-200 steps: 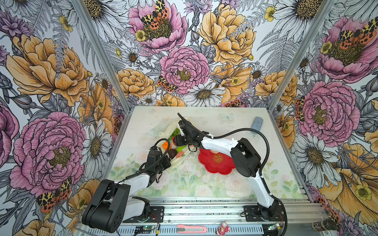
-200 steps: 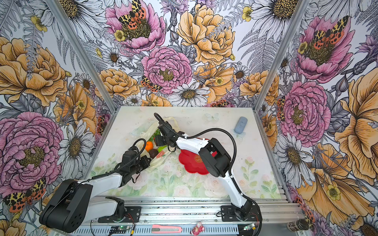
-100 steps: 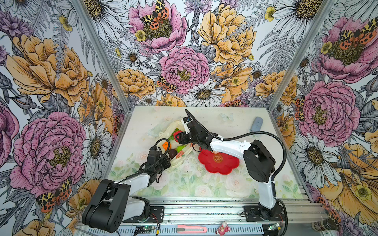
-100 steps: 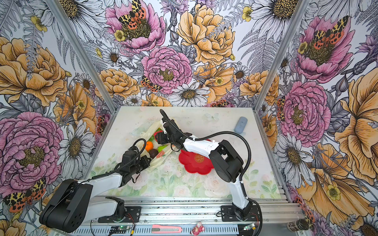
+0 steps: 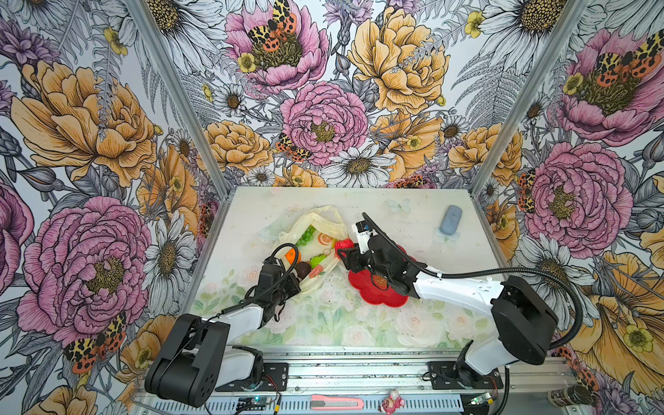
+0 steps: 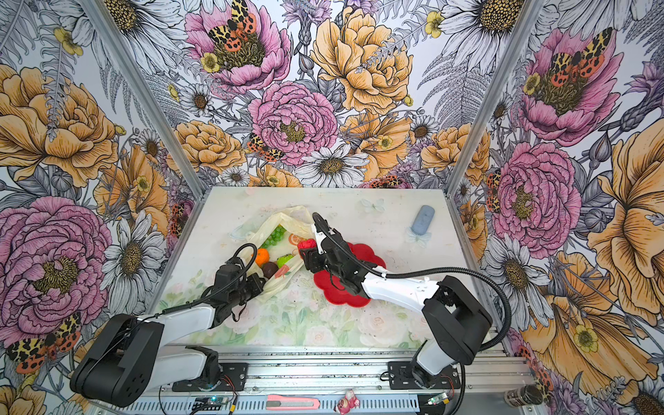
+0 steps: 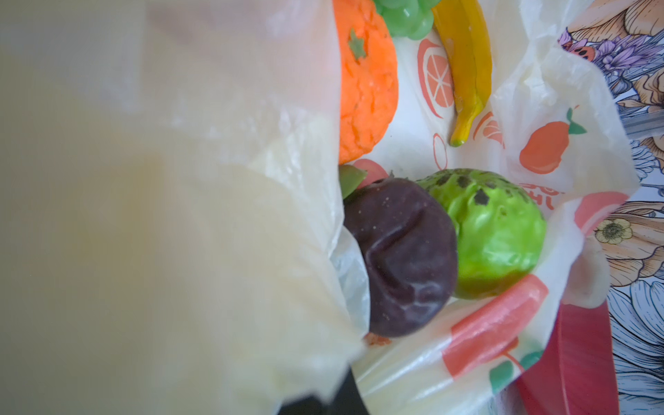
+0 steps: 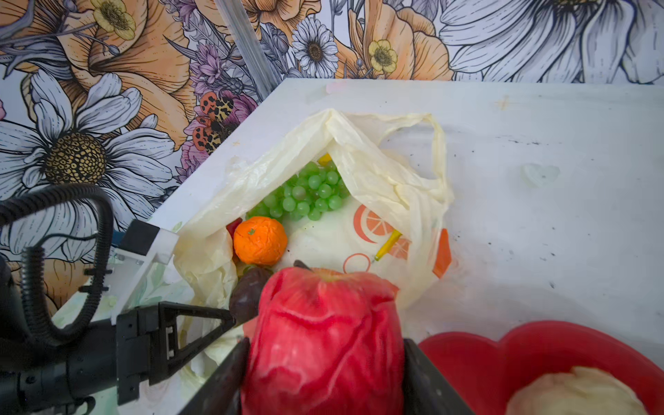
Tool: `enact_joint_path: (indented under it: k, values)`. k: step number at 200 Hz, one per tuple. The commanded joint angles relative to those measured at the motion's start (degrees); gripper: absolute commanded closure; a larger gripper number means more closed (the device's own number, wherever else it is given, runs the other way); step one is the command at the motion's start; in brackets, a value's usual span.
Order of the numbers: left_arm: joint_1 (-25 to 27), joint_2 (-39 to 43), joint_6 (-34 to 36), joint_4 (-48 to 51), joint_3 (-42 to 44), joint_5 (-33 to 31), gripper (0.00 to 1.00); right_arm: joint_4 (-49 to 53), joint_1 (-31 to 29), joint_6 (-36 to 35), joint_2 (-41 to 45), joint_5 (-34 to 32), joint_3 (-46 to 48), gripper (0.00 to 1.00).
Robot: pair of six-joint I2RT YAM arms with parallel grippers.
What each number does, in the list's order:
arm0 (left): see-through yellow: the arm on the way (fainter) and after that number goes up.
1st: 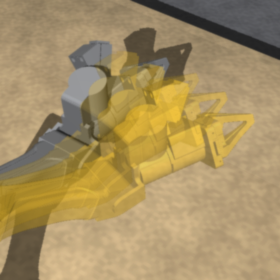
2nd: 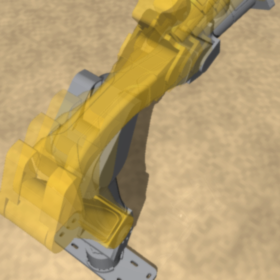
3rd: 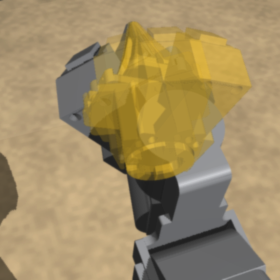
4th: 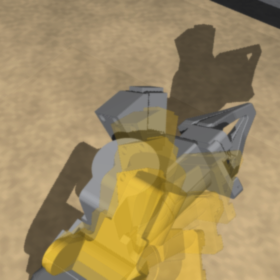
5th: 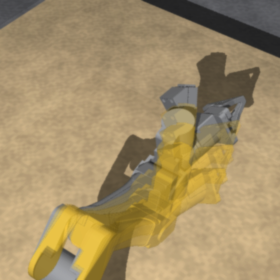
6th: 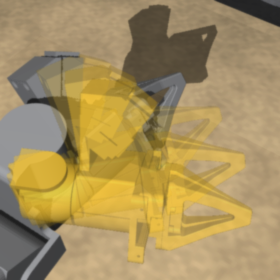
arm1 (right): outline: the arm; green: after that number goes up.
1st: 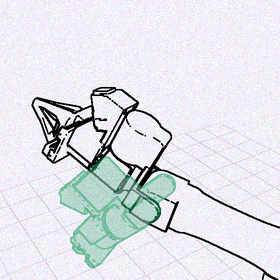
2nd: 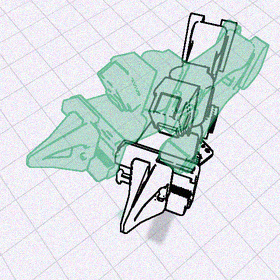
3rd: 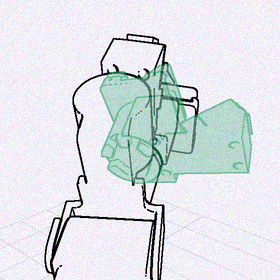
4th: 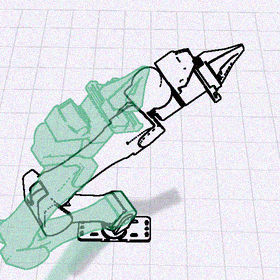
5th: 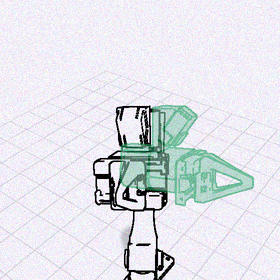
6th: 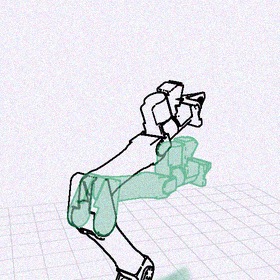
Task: Take the fake fruits out of the plastic bag
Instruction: 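Lift the red apple out and lower it into the red bowl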
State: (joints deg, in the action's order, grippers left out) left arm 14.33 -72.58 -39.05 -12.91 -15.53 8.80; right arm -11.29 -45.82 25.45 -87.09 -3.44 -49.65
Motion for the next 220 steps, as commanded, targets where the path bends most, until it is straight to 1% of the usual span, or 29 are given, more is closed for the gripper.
enact_joint_path:
  k: [1, 41, 61, 65, 87, 121, 174, 220]
  values:
    - [-0.81, -0.64, 0.90, -1.15, -0.94, 1.65, 1.00, -8.67, 0.11, -2.01, 3.28, -6.04, 5.66, 0.37]
    - [-0.82, -0.81, 0.99, -1.14, -0.95, 1.60, 1.00, -15.26, 0.03, -6.35, 4.12, -8.24, 12.52, 0.37]
    - [-0.94, -0.70, 1.01, -1.09, -0.91, 1.48, 1.00, -18.38, 0.10, -9.15, 3.64, -6.73, 15.11, 0.37]
    - [-0.88, -0.72, 1.01, -1.06, -0.94, 1.40, 1.00, -18.87, 1.59, -9.61, 3.44, -6.38, 15.51, 0.36]
    - [-0.93, -0.77, 0.99, -1.15, -0.99, 1.36, 1.00, -20.52, 3.07, -11.34, 1.92, -3.91, 16.89, 0.36]
    - [-0.88, -1.00, 0.99, -1.13, -1.00, 1.30, 1.00, -22.18, 4.58, -13.46, 0.31, -1.39, 17.89, 0.36]
    - [-0.88, -0.74, 1.08, -0.89, -1.04, 0.81, 1.00, -23.07, 4.34, -16.98, -1.95, 0.75, 18.14, 0.36]
    - [-0.90, -0.73, 1.08, -0.61, -1.00, 0.63, 1.00, -22.89, 3.55, -20.59, -4.62, 0.13, 17.97, 0.36]
